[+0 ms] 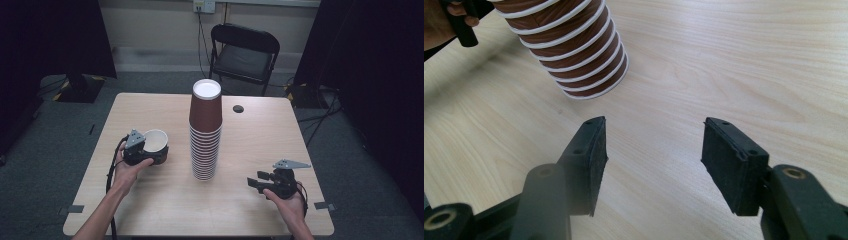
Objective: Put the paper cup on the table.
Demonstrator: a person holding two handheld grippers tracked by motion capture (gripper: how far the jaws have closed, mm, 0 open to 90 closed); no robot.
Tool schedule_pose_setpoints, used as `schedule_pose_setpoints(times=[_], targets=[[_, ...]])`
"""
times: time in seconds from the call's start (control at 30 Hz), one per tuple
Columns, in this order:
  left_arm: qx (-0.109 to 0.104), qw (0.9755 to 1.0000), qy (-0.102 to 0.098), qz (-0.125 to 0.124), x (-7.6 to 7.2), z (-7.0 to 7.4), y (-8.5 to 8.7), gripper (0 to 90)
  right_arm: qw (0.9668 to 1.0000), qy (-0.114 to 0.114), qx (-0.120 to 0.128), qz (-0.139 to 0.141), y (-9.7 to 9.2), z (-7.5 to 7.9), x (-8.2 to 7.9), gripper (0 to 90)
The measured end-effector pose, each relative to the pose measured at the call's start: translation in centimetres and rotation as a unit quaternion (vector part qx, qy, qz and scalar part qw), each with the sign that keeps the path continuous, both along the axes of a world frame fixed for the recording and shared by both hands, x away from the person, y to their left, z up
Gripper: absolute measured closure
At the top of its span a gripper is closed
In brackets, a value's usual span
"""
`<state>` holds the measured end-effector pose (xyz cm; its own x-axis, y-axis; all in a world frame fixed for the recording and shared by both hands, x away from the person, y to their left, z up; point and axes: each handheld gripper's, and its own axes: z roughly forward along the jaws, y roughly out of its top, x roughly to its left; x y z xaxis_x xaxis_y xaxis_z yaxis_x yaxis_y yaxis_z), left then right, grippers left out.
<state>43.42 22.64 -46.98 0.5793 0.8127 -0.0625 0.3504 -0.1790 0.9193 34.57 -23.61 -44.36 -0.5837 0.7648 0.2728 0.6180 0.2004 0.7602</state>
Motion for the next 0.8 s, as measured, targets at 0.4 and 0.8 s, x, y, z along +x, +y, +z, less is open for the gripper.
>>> schedule_pose_setpoints(times=[0.4, 0.8], targets=[[0.013, 0.9999, 0.007, -0.004, 0.24, -0.34, -0.34, 8.7, 1.0000, 0.000, 0.000, 0.000, 0.04, 0.09, -0.19, 43.2], [0.032, 0.9987, 0.039, -0.006, -0.21, -0.80, -0.14, 12.2, 1.0000, -0.003, 0.002, -0.002, 0.11, 0.39, -0.76, 43.2]])
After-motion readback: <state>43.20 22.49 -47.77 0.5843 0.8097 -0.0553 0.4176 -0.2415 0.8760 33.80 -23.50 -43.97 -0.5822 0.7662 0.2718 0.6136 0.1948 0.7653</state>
